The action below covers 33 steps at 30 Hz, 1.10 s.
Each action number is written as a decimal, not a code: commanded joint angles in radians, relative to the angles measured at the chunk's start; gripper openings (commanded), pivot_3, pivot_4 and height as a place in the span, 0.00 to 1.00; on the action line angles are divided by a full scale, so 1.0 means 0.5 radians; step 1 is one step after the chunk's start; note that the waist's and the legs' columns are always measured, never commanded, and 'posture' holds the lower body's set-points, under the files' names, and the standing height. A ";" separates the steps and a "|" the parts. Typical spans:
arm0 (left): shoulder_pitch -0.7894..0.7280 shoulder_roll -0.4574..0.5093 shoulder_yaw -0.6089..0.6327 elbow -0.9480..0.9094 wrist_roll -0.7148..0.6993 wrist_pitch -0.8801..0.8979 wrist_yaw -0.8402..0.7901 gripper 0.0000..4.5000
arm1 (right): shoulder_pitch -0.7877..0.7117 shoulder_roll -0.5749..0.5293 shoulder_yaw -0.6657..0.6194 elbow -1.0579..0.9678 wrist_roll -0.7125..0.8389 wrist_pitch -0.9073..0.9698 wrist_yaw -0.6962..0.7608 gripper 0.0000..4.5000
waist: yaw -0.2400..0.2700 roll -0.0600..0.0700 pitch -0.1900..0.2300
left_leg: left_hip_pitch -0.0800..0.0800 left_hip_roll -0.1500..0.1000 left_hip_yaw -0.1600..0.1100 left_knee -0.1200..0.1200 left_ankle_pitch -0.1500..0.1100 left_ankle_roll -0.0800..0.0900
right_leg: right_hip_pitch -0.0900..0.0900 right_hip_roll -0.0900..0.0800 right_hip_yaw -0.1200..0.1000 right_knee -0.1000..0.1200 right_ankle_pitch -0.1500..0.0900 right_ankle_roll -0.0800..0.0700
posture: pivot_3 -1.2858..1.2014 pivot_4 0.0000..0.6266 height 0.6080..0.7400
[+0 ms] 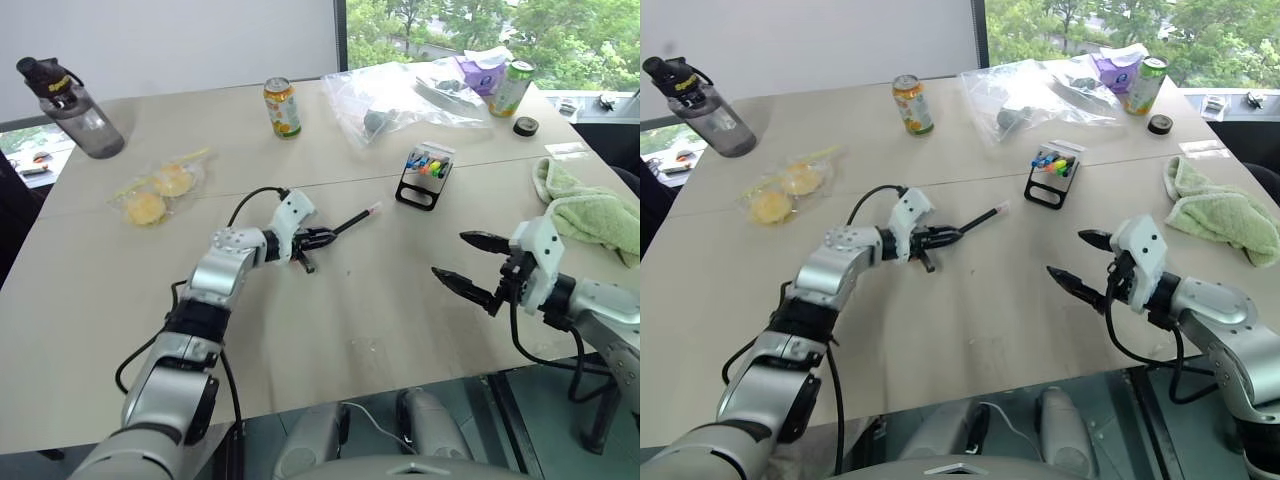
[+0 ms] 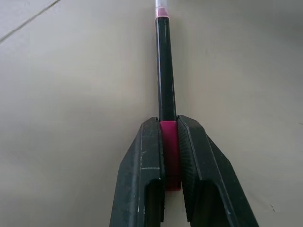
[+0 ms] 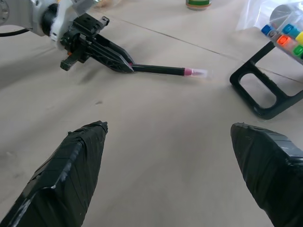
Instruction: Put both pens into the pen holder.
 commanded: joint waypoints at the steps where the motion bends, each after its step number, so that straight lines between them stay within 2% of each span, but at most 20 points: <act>1: 0.107 -0.078 0.213 -0.498 -0.387 0.193 -0.037 0.01 | -0.196 0.129 0.041 0.037 0.121 0.158 -0.082 1.00 | -0.010 0.000 0.000 | 0.000 0.000 0.000 0.001 0.000 0.000 | 0.000 0.000 0.000 0.001 0.000 0.000 | 0.52 0.24 0.99; 7: 0.272 -0.223 0.365 -0.971 -0.800 0.491 0.108 0.01 | -0.514 0.658 -0.082 0.189 0.537 0.498 -0.527 1.00 | -0.024 -0.001 -0.001 | 0.000 0.000 -0.001 0.004 0.000 0.000 | 0.000 -0.001 -0.001 0.005 0.000 0.000 | 0.52 0.24 0.99; 11: 0.329 -0.267 0.333 -1.121 -0.893 0.561 0.178 0.01 | -0.712 0.981 -0.247 0.278 0.862 0.583 -0.852 1.00 | -0.027 -0.001 -0.001 | -0.001 -0.001 0.002 0.005 0.000 -0.001 | -0.006 -0.001 0.003 0.014 0.000 -0.001 | 0.52 0.24 0.99; 14: 0.345 -0.276 0.307 -1.162 -0.922 0.584 0.213 0.01 | -0.798 1.094 -0.328 0.295 1.074 0.610 -0.999 1.00 | -0.026 0.000 -0.001 | -0.001 -0.001 0.002 0.005 0.001 -0.002 | -0.008 0.000 0.003 0.019 0.000 -0.001 | 0.52 0.24 0.99; 17: 0.345 -0.283 0.283 -1.163 -0.912 0.580 0.233 0.00 | -0.809 1.070 -0.324 0.290 1.138 0.636 -1.040 0.79 | -0.027 0.000 -0.001 | -0.001 -0.001 0.003 0.005 0.001 -0.002 | -0.008 0.000 0.003 0.019 0.000 -0.001 | 0.52 0.24 0.99; 22: 0.329 -0.266 0.253 -1.122 -0.885 0.559 0.227 0.00 | -0.807 1.036 -0.306 0.281 1.186 0.628 -1.059 0.25 | -0.031 0.000 -0.001 | -0.001 -0.002 0.005 0.005 0.001 -0.002 | -0.010 0.001 0.005 0.020 0.000 -0.001 | 0.52 0.24 0.99; 23: 0.324 -0.264 0.250 -1.110 -0.882 0.553 0.228 0.00 | -0.809 1.033 -0.305 0.280 1.194 0.627 -1.063 0.19 | -0.036 0.000 -0.001 | -0.001 -0.001 0.005 0.005 0.001 -0.002 | -0.010 0.001 0.005 0.021 0.000 -0.001 | 0.52 0.24 0.99; 24: 0.321 -0.262 0.248 -1.102 -0.882 0.548 0.229 0.00 | -0.811 1.027 -0.302 0.280 1.204 0.624 -1.069 0.04 | -0.037 0.000 -0.001 | -0.001 -0.001 0.008 0.004 0.001 -0.002 | -0.011 0.002 0.009 0.022 0.000 -0.001 | 0.52 0.24 0.99; 27: 0.316 -0.258 0.244 -1.087 -0.883 0.542 0.229 0.00 | -0.825 1.011 -0.288 0.283 1.221 0.613 -1.075 0.04 | -0.037 0.000 -0.001 | -0.001 -0.001 0.010 0.004 0.001 -0.002 | -0.013 0.002 0.012 0.023 0.000 -0.001 | 0.52 0.24 0.99; 31: 0.322 -0.228 0.234 -1.094 -0.893 0.558 0.209 0.42 | -0.865 0.909 -0.200 0.247 1.025 0.512 -0.946 0.03 | -0.035 0.000 -0.001 | -0.001 -0.001 0.012 0.004 0.001 -0.002 | -0.014 0.002 0.013 0.024 0.000 -0.001 | 0.52 0.24 0.99; 33: 0.322 -0.189 0.207 -1.067 -0.774 0.500 0.260 0.65 | -0.900 0.741 -0.007 0.194 0.688 0.344 -0.756 0.03 | -0.035 0.000 -0.001 | -0.001 -0.001 0.012 0.004 0.001 -0.002 | -0.014 0.002 0.013 0.024 0.000 -0.001 | 0.52 0.24 0.99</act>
